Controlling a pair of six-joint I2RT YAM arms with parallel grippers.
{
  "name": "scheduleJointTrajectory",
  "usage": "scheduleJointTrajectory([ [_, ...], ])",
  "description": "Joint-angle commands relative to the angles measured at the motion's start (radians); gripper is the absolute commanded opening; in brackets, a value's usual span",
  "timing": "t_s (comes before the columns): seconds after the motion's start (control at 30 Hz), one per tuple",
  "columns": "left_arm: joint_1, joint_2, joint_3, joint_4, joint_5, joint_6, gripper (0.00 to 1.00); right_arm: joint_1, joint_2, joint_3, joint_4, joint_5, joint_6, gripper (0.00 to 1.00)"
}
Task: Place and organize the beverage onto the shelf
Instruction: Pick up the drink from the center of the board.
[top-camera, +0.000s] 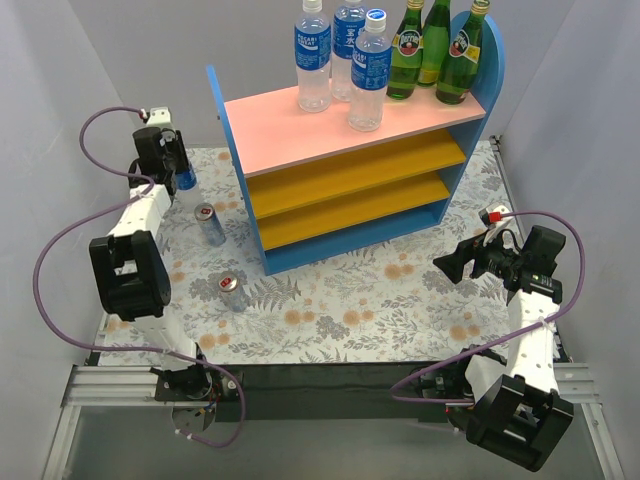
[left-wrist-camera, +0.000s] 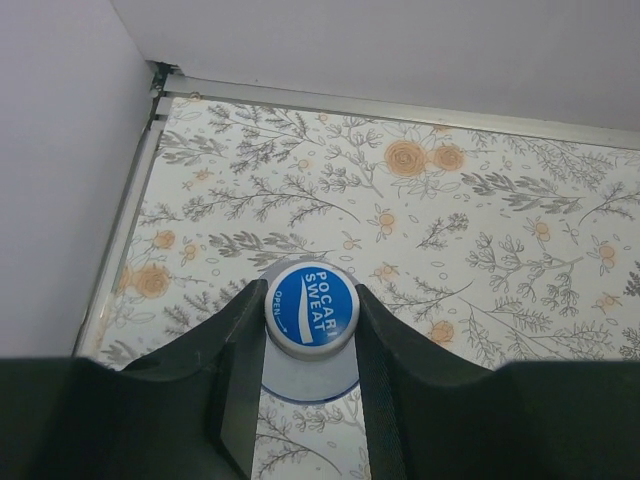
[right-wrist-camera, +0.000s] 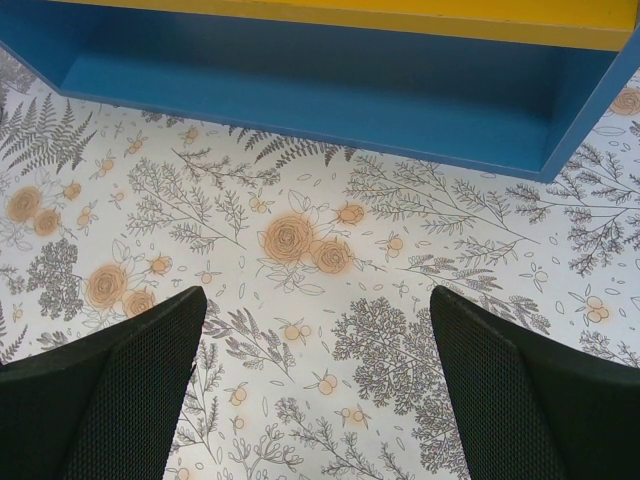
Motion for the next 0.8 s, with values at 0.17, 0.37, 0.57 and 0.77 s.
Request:
scheduleJointTrajectory([
  [0.17,0.001,-0.252,-0.027,0.084,-0.096,0.013,0.00,-0.005,-0.005,0.007,-0.001,-0.015,-0.019,0.98],
  [0.37,-0.001,-0.451,-0.163,0.066,-0.130,0.004,0.00,-0.007,0.000,0.007,-0.003,-0.028,-0.020,0.98],
  [0.57,-0.002,-0.594,-0.156,-0.017,-0.112,-0.025,0.00,-0.005,0.001,0.007,-0.004,-0.040,-0.019,0.98],
  [0.77,-0.005,-0.668,-0.127,-0.176,-0.041,-0.076,0.00,-0.007,-0.008,0.007,-0.006,-0.038,-0.020,0.98],
])
